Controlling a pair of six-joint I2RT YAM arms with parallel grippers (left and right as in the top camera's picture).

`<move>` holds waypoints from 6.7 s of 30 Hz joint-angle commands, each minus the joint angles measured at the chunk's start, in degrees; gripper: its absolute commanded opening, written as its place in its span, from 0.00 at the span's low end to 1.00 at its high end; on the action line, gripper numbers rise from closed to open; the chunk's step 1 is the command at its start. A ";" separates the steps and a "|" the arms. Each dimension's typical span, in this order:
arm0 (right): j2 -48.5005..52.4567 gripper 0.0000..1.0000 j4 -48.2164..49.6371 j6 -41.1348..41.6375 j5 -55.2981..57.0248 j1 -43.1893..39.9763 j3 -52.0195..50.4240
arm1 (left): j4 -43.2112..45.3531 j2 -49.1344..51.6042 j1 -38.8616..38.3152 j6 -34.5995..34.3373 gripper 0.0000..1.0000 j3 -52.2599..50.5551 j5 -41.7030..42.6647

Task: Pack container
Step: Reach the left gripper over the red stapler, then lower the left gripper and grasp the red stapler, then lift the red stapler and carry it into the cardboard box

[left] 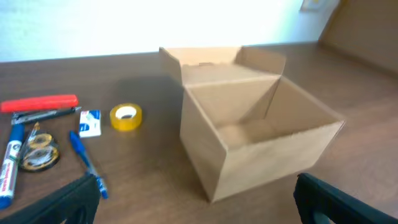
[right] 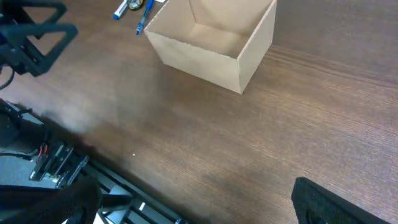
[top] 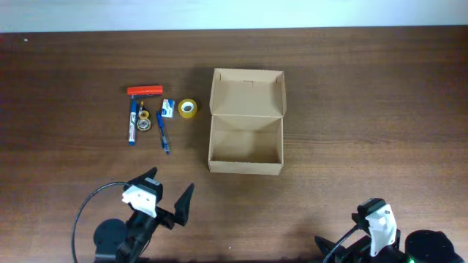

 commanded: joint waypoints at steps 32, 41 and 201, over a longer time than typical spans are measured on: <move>-0.13 0.99 0.13 0.44 -0.76 -0.39 -0.35 | -19.87 86.95 2.84 2.73 0.99 68.26 -20.46; -0.13 0.99 0.13 0.44 -0.76 -0.39 -0.35 | -39.19 110.14 6.45 2.67 0.99 97.79 -17.18; -0.13 0.99 0.15 0.44 -0.76 -0.39 -0.35 | -51.45 95.84 -20.17 22.56 0.02 91.71 -13.33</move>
